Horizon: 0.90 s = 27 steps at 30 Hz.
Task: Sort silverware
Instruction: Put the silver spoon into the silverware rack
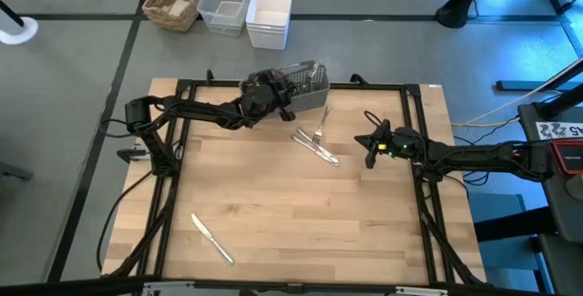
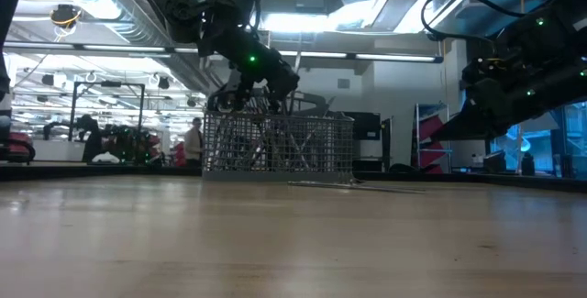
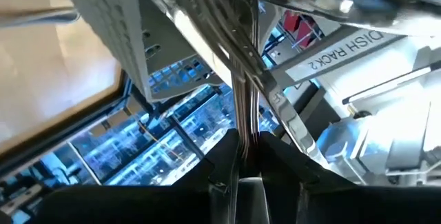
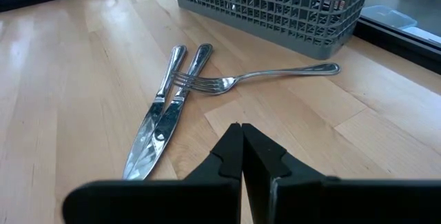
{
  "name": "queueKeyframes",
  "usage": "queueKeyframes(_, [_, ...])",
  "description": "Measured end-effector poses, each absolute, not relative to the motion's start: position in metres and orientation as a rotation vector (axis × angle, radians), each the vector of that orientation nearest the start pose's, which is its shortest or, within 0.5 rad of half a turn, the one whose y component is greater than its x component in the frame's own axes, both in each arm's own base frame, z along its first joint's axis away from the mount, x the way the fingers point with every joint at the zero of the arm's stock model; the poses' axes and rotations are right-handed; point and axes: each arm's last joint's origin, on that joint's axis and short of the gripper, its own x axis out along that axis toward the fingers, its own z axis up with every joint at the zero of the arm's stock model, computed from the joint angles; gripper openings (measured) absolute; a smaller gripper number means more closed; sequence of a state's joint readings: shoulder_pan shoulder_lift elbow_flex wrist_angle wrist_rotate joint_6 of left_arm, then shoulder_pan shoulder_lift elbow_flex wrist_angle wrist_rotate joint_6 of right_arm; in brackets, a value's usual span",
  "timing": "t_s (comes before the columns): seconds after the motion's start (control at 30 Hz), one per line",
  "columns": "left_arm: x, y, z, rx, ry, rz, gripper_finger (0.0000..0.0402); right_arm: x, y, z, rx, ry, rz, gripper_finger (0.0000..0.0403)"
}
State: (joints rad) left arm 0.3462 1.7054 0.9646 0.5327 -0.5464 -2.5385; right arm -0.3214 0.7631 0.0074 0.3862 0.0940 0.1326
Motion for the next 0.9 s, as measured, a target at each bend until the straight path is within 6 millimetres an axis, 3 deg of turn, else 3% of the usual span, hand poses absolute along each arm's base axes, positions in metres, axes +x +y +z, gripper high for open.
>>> queueKeyframes(0.27, [0.340,0.137,0.219,-2.422,-0.986,0.619,0.0045,0.131,-0.046,0.127,0.171,0.342,-0.435,0.0005])
queueKeyframes(0.53, [0.340,0.138,0.219,-2.423,-0.982,0.618,0.0052,0.131,-0.046,0.127,0.171,0.342,-0.434,0.0005])
queueKeyframes(0.9, [0.341,0.133,0.214,-2.463,-0.969,0.669,0.0185,0.131,-0.046,0.127,0.171,0.343,-0.435,0.0005])
